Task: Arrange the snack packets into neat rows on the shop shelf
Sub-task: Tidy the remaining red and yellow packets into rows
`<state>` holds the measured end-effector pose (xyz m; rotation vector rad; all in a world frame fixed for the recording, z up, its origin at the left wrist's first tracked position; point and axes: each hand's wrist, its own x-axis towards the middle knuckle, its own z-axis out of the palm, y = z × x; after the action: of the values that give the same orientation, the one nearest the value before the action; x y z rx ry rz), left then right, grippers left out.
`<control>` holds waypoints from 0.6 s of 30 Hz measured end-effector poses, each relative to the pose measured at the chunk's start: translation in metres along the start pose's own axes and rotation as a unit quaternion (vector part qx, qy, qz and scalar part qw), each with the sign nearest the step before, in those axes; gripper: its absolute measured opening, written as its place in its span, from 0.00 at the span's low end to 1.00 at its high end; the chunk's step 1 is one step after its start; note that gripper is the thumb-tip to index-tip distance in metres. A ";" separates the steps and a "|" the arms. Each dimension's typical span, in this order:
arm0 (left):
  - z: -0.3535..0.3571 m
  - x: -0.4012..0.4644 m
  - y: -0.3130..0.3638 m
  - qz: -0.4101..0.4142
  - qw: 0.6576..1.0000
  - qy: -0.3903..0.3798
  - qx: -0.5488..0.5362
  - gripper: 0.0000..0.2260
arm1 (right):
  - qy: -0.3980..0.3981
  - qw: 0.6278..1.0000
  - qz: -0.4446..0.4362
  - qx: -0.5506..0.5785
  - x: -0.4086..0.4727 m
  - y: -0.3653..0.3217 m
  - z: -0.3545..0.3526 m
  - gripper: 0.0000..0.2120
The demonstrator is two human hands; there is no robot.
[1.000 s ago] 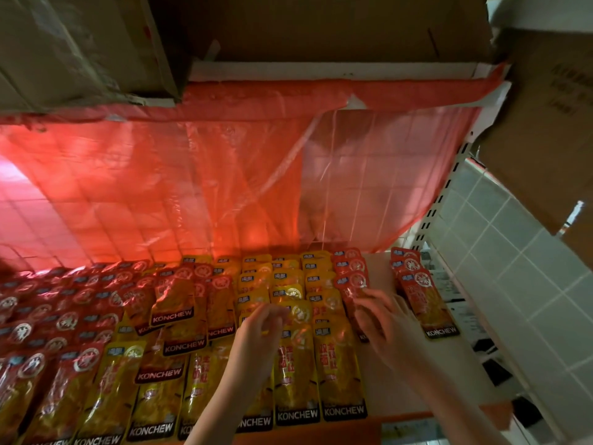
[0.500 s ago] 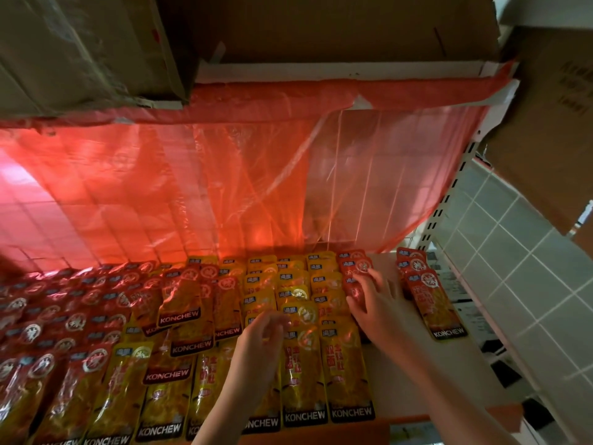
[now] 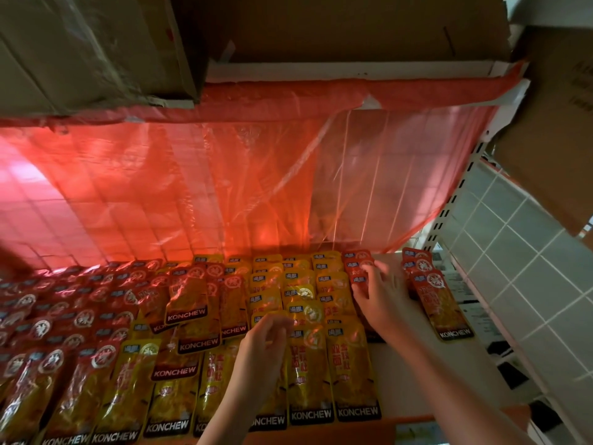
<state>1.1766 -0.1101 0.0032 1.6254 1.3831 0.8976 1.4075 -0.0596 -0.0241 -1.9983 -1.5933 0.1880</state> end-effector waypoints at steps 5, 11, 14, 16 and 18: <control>-0.006 -0.002 0.002 -0.001 1.000 0.007 -0.003 0.12 | 0.011 1.000 0.015 -0.013 0.002 0.003 0.001 0.19; -0.030 -0.003 -0.005 0.010 0.992 0.115 0.058 0.08 | 0.099 0.992 -0.073 -0.017 0.004 -0.021 -0.010 0.10; -0.045 -0.004 -0.012 0.019 0.976 0.189 0.111 0.10 | 0.053 0.988 -0.132 0.063 -0.009 -0.054 -0.009 0.09; -0.055 -0.005 -0.016 0.023 0.961 0.237 0.139 0.11 | -0.016 0.981 -0.171 0.093 -0.022 -0.074 -0.004 0.10; -0.066 -0.005 -0.019 -0.007 0.946 0.283 0.158 0.15 | -0.066 0.969 -0.204 0.123 -0.036 -0.094 0.005 0.10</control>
<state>1.1087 -0.1056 0.0143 1.6538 2.0138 1.2478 1.3149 -0.0793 0.0110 -1.4636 -1.9225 0.3451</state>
